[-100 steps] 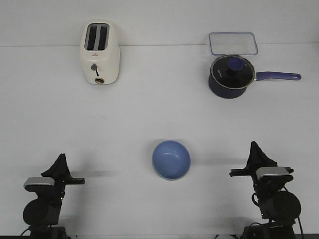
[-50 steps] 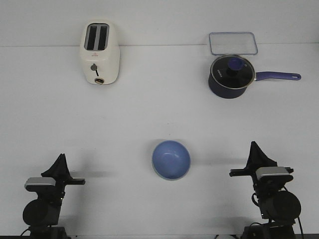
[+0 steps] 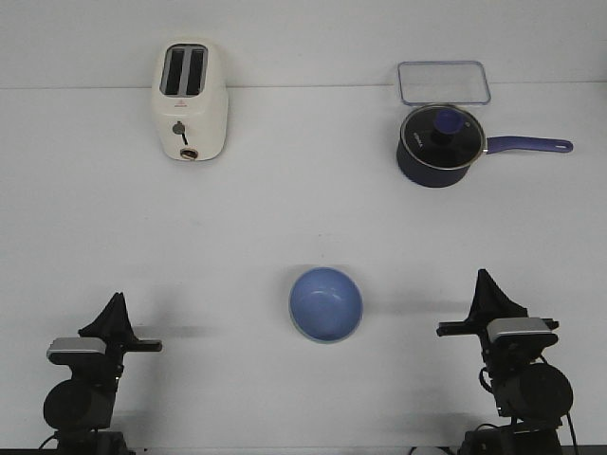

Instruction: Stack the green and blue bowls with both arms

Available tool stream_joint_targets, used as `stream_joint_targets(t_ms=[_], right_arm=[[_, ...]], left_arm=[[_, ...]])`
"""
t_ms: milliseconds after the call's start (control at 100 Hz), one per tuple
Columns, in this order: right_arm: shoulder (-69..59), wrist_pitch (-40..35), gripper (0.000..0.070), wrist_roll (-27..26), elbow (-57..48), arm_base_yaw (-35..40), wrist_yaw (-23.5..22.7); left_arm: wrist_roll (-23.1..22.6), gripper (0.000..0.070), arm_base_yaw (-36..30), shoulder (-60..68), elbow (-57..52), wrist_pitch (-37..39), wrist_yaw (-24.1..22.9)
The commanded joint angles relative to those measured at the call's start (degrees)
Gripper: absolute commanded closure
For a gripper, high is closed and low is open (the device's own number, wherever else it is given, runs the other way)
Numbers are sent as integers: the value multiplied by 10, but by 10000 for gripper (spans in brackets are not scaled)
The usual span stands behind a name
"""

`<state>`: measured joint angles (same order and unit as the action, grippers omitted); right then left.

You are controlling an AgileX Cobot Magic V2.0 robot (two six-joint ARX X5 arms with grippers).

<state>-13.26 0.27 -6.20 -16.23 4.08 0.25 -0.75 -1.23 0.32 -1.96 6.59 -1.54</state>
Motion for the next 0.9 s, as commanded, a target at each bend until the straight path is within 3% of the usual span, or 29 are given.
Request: stream_joint_targets(t_ms=[0, 100, 250, 380, 570, 890], right_arm=[[-3, 6, 700, 6, -2, 0, 4], [3, -1, 700, 40, 1, 0, 13], [55, -13, 700, 171, 42, 0, 12], [114, -17, 700, 223, 92, -3, 13], [132, -3, 700, 232, 156, -14, 12], [132, 6, 700, 242, 155, -14, 12]], left_arm=[[-7, 685, 1, -1, 12, 8, 1], [-7, 685, 1, -1, 12, 8, 1], [-7, 685, 1, -1, 12, 8, 1], [-7, 685, 1, -1, 12, 8, 1], [-7, 685, 1, -1, 12, 8, 1], [-7, 685, 1, -1, 11, 8, 1]])
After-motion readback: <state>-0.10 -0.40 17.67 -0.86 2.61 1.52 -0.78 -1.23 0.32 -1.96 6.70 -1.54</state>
